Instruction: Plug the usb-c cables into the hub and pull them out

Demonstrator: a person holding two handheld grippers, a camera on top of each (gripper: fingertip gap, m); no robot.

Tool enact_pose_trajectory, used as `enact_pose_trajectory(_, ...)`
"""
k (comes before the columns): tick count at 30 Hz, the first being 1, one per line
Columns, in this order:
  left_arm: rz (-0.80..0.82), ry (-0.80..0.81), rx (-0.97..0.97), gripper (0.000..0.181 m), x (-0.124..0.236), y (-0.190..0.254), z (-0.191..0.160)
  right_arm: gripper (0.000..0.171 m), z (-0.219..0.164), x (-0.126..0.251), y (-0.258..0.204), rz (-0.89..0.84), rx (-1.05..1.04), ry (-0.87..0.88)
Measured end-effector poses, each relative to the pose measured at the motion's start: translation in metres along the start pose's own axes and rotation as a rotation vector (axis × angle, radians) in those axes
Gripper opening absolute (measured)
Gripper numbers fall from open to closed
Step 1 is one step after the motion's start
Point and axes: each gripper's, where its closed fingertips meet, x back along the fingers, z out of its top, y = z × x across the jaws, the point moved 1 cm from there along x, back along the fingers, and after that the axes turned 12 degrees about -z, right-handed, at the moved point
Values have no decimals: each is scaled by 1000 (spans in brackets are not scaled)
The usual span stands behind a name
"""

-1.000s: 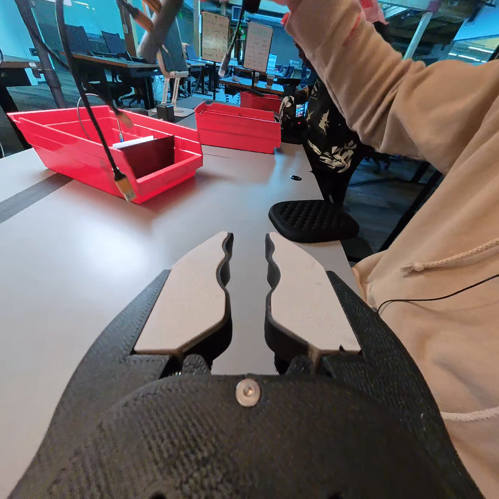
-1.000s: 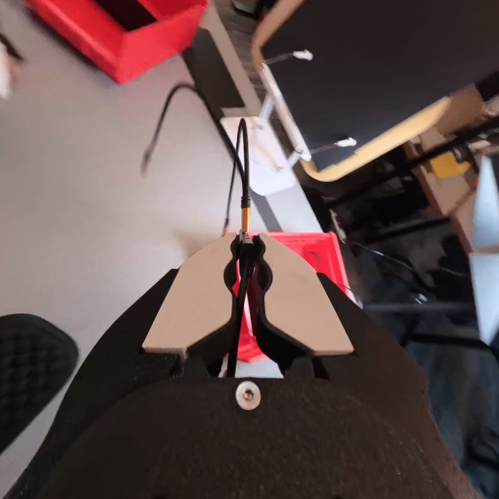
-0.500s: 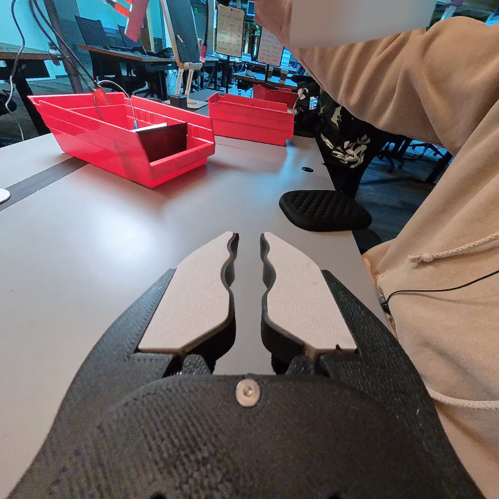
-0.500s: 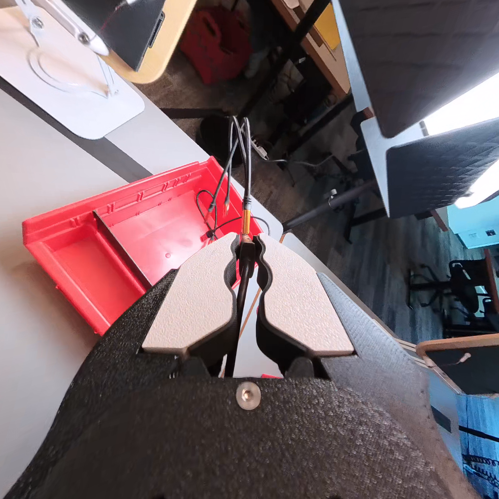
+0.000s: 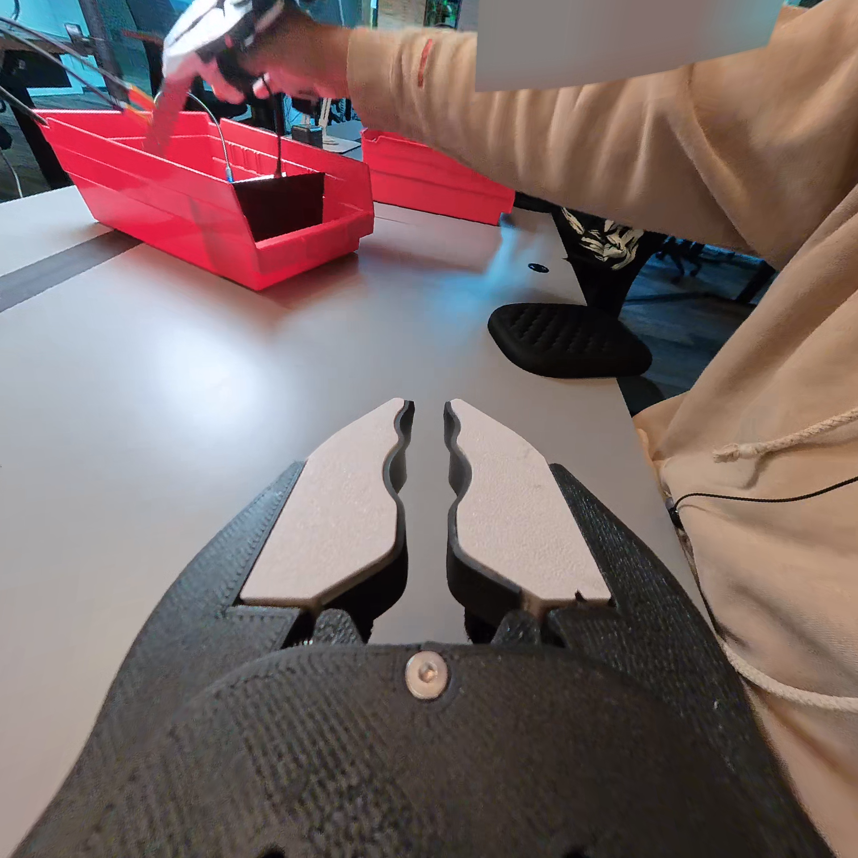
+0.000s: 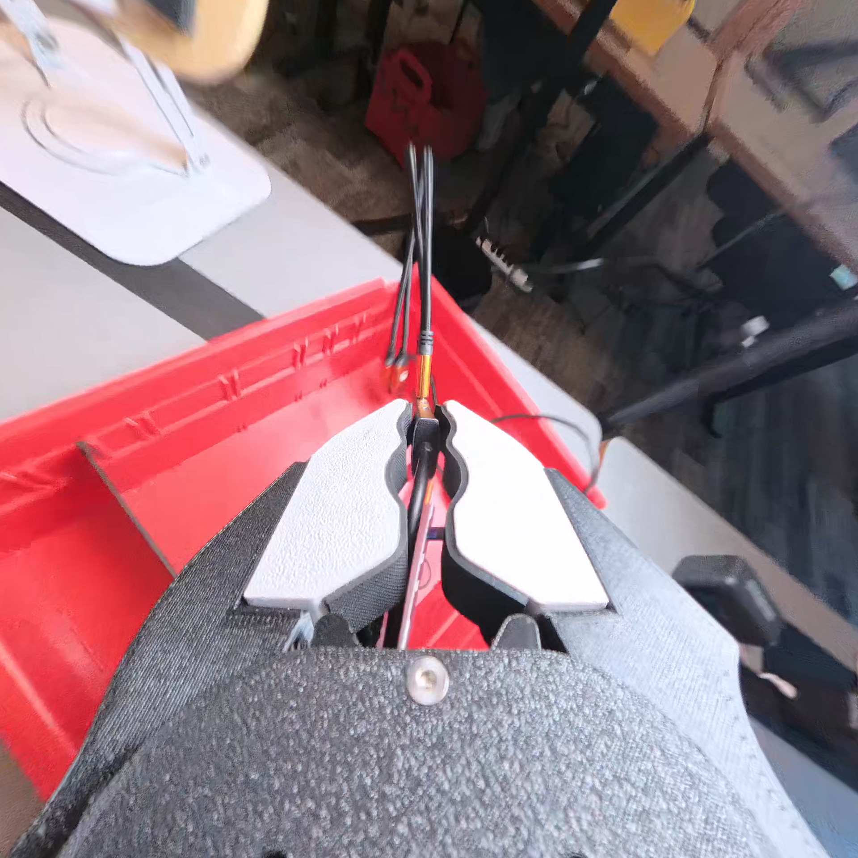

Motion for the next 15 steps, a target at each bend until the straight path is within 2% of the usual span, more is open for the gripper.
enact_pose_trajectory(3, 0, 3, 12, 12, 1, -2, -2, 10, -49, -23, -18, 25, 63, -154)
enact_pose_trajectory(5, -6, 5, 26, 12, 2, -4, -4, 13, -63, -24, -19, -13, 152, -188)
enact_pose_trajectory(7, -13, 5, 42, 13, 2, -7, -7, 32, -66, -20, -18, -25, 193, -191)
enact_pose_trajectory(10, 33, -20, 62, 18, 3, -16, -13, 53, -54, -1, -17, 34, 105, -150)
enact_pose_trajectory(12, 98, -22, 59, 26, 8, -25, -14, 59, -37, 19, -11, 33, 74, -73)
enact_pose_trajectory(15, 206, 13, 45, 32, 23, -39, -6, 63, 2, 62, -2, -20, 26, 133)
